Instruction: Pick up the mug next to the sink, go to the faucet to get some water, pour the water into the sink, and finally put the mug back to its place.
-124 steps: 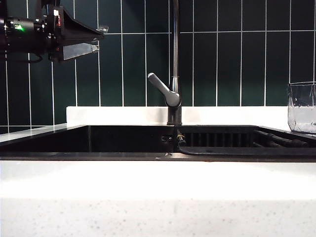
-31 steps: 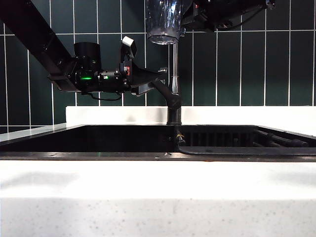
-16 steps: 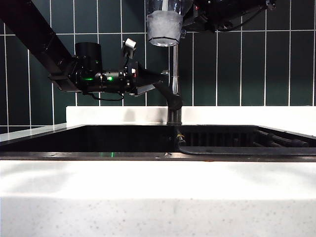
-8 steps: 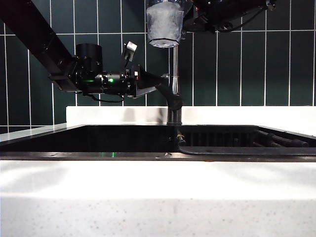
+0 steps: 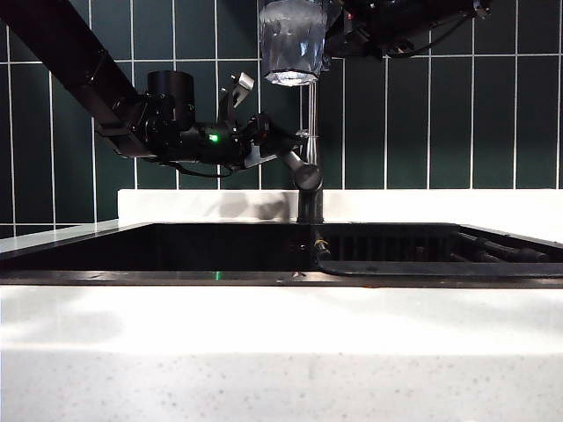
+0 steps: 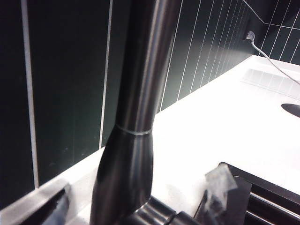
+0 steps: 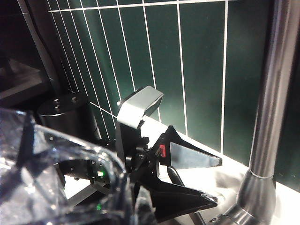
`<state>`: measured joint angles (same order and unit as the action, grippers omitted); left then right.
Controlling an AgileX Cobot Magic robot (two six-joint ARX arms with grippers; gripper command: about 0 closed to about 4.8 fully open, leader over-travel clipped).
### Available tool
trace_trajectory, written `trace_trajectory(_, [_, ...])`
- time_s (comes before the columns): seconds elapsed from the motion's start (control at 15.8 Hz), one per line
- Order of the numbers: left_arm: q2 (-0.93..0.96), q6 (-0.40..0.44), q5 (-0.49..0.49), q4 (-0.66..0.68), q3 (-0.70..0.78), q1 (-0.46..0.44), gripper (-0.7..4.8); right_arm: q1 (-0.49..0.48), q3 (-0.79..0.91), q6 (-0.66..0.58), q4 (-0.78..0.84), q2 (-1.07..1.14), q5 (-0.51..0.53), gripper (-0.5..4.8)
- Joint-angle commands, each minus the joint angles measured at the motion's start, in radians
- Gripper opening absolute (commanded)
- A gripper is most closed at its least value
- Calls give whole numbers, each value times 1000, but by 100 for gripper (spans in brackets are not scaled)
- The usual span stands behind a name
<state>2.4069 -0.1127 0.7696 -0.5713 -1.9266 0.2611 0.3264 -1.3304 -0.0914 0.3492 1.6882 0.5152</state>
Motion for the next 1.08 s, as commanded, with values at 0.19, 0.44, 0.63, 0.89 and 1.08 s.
trace_trajectory(0.19, [4,8,146,1,-6,-29,372,0,-8,-9,42,-9,3,-7])
trace_trajectory(0.44, [2,3,284,-7,-6,-44,371,0,-8,-9,35,-9,3,-7])
trace_trajectory(0.63, [2,-14,329,-8,-6,-60,371,0,-8,-9,20,-9,3,-7])
trace_trajectory(0.89, [-11,-37,424,0,-6,-106,362,0,-8,14,14,-9,3,-7])
trace_trajectory(1.08, [-31,-57,481,26,-6,-153,310,-3,-8,18,13,-10,0,-7])
